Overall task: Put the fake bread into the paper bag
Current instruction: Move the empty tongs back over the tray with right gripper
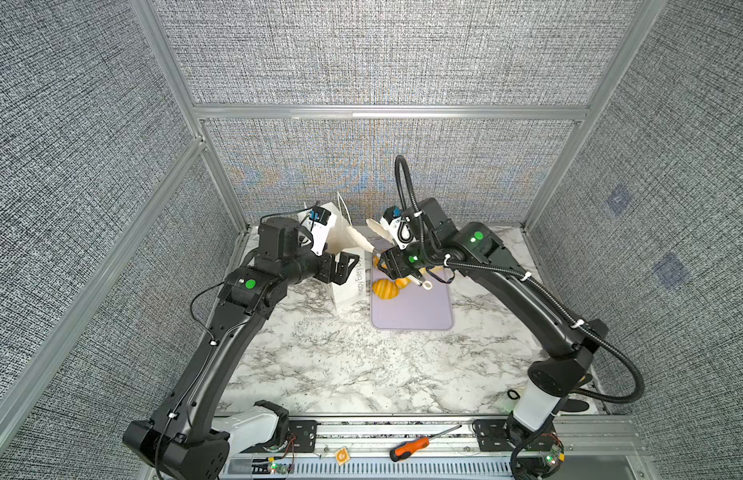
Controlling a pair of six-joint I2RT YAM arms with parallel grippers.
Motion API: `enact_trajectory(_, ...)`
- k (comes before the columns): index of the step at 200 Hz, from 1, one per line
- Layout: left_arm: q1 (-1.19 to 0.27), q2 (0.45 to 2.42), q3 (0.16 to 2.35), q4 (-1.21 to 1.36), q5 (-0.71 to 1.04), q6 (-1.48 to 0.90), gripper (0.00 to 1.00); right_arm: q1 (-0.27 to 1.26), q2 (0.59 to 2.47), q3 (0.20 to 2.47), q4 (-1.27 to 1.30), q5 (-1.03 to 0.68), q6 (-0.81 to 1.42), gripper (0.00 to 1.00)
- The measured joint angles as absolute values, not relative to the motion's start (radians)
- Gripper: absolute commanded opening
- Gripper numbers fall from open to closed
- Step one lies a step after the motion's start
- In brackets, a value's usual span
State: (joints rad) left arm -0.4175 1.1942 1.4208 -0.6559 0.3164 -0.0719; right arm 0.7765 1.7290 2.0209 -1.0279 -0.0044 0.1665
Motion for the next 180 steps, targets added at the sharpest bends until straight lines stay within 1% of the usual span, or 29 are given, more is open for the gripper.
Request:
enact_trajectory(53,-0.487,1.188,1.402,-0.634,0.313,-0.087,0.98,0.746,1.57,1.727,-1.011,0.046,0.097,0.69)
enact_trajectory(96,-0.526,1.191,1.377,-0.622,0.306,-0.114,0.98,0.698,1.518,1.549,-0.991,0.062,0.035,0.69)
enact_trajectory(139,-0.55,1.201,1.343,-0.613,0.306,-0.139,0.98,0.655,1.56,1.455,-0.981,0.064,-0.004,0.69)
enact_trajectory(180,-0.554,1.207,1.292,-0.589,0.306,-0.159,0.98,0.643,1.681,1.484,-0.982,0.097,-0.019,0.69)
